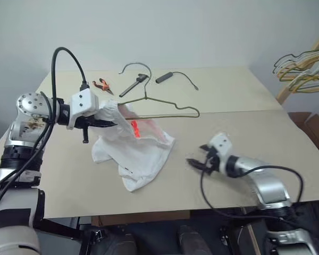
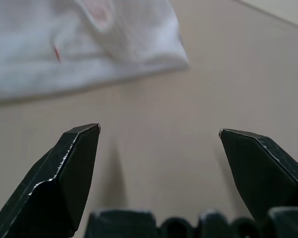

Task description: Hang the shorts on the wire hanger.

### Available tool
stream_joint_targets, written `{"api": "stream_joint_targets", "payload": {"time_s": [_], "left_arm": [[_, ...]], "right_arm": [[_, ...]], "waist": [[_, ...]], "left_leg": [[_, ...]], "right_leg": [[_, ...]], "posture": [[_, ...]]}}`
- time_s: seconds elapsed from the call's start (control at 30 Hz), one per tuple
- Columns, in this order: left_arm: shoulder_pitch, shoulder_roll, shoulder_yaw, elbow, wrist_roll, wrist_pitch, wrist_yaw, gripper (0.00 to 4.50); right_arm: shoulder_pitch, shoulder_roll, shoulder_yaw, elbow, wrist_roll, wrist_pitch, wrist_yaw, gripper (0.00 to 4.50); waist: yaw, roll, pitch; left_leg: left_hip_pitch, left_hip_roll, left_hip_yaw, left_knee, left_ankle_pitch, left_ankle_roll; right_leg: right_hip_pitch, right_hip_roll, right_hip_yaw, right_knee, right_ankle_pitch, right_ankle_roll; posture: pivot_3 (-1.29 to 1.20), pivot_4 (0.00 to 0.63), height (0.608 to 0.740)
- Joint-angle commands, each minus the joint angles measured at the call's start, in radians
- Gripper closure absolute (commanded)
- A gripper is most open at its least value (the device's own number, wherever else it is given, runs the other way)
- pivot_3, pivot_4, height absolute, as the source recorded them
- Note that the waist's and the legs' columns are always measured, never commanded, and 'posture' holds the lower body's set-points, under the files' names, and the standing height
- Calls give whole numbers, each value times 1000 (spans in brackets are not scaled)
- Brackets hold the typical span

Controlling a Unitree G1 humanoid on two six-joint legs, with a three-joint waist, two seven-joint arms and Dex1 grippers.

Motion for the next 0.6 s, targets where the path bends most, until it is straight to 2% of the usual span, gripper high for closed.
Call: {"api": "stream_joint_targets", "payload": {"time_s": [0.03,0.27,0.4,0.6], "left_arm": [[-20,18,42,-34,-30,17,10,4500],[-3,25,53,-57,-29,37,20,4500],[6,25,58,-70,-28,47,22,4500],[21,27,65,-85,-30,54,25,4500]], "right_arm": [[-59,75,44,30,1,-52,-40,35],[-156,191,129,285,-88,-168,-127,35],[-189,227,102,360,-85,-198,-161,1266],[-208,251,66,383,-71,-226,-186,3405]], "waist": [[1,0,0],[12,0,0],[11,0,0],[10,0,0]], "left_leg": [[0,0,0,0,0,0],[0,0,-1,0,0,0],[0,0,-1,0,1,-1],[0,0,-2,0,1,-1]], "right_leg": [[0,0,0,0,0,0],[0,0,-1,0,0,0],[0,0,-1,1,0,0],[0,0,-1,1,0,0]], "posture": [[12,42,740],[21,42,740],[21,42,740],[30,47,740]]}}
